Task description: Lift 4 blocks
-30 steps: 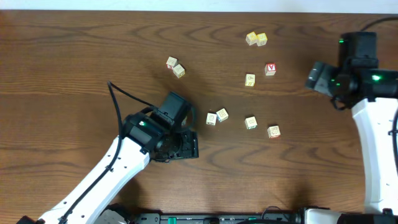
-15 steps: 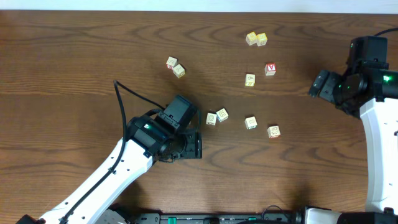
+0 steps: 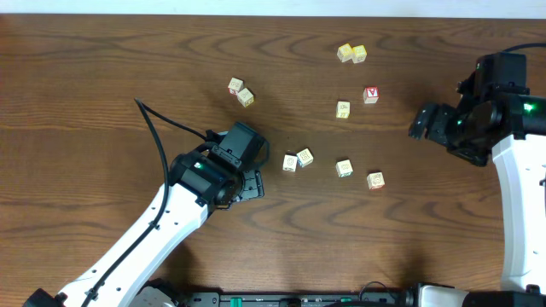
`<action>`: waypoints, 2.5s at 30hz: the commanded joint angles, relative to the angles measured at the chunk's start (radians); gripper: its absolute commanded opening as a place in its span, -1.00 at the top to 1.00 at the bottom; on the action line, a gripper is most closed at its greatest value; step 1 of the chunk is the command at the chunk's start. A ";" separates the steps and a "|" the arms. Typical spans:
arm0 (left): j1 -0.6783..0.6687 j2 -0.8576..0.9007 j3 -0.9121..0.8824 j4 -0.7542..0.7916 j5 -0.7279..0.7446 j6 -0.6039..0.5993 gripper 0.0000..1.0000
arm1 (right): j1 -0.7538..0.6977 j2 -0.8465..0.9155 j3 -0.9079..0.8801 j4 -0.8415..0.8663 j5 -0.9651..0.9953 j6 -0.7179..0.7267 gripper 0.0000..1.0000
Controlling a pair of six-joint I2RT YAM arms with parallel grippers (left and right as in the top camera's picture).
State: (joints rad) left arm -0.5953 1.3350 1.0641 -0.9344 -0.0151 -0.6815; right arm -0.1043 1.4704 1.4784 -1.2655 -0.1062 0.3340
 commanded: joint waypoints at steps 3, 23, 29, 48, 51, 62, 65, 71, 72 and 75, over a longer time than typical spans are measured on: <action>0.005 0.006 -0.014 -0.001 -0.027 -0.012 -0.45 | 0.008 -0.011 0.013 0.011 -0.057 0.021 -0.99; 0.114 0.006 -0.014 -0.017 -0.124 -0.080 -0.44 | -0.035 -0.011 0.013 0.044 0.333 0.133 -0.99; 0.159 0.006 -0.014 -0.011 -0.074 -0.072 -0.44 | -0.043 -0.011 0.013 0.077 0.319 0.134 -0.99; 0.376 0.006 -0.014 -0.078 0.053 0.109 -0.45 | -0.020 -0.011 0.013 0.096 0.033 0.133 -0.99; 0.376 0.006 -0.014 -0.078 0.053 0.110 -0.45 | -0.020 -0.011 0.013 0.096 0.001 0.133 -0.99; 0.376 0.006 -0.014 -0.101 0.058 0.113 -0.45 | -0.019 -0.011 0.013 0.094 -0.113 0.133 -0.99; 0.376 0.006 -0.014 -0.109 0.061 0.113 -0.45 | -0.019 -0.011 0.013 0.094 -0.134 0.133 -0.99; 0.376 0.006 -0.014 -0.111 0.087 0.158 -0.45 | -0.018 -0.011 0.013 0.085 -0.138 0.133 -0.99; 0.376 0.006 -0.014 -0.111 0.087 0.158 -0.45 | -0.018 -0.011 0.013 0.084 -0.138 0.133 -0.99; 0.376 0.006 -0.014 -0.111 0.087 0.158 -0.45 | -0.018 -0.011 0.013 0.074 -0.138 0.127 -0.98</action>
State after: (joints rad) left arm -0.2237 1.3350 1.0641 -1.0405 0.0669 -0.5419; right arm -0.1390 1.4704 1.4784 -1.1858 -0.2344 0.4564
